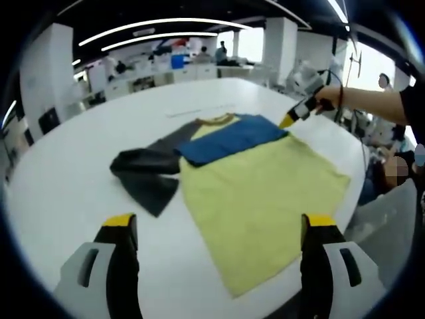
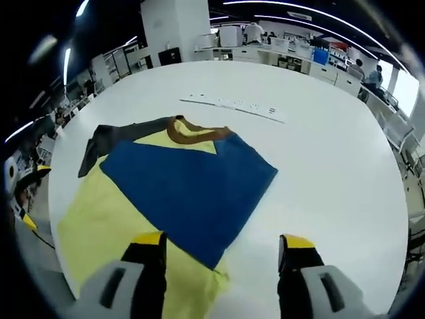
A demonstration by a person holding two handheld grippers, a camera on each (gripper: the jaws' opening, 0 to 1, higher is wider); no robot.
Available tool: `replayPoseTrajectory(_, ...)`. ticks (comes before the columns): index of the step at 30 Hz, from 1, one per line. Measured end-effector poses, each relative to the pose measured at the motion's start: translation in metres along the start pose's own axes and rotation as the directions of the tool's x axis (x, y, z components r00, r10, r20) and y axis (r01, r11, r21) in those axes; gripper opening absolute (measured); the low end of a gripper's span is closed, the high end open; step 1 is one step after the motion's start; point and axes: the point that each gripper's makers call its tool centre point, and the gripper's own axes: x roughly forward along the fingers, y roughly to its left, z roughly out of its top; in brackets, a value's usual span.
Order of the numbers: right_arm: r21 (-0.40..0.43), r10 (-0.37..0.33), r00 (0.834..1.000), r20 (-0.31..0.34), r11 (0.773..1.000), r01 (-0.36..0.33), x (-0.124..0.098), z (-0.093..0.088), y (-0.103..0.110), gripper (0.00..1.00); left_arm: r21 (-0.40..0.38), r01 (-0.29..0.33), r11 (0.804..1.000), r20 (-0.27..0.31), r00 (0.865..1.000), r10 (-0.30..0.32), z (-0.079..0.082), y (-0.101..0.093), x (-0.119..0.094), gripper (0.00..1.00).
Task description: Fold the garment on the visible template until the final outline fits inside the template.
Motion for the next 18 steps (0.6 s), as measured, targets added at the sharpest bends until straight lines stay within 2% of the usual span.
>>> replayPoseTrajectory(10,0.079,0.002,1.0,0.0,0.997,-0.002,0.006,-0.019,-0.002,0.4,-0.005,0.003,1.0,0.013,1.0,-0.003,0.002,-0.001,-0.001,0.99)
replayPoseTrajectory(18,0.08,-0.024,1.0,-0.004,0.997,0.024,0.006,-0.026,-0.005,0.28,-0.007,0.002,1.0,0.013,1.0,-0.002,0.001,-0.001,-0.003,0.99)
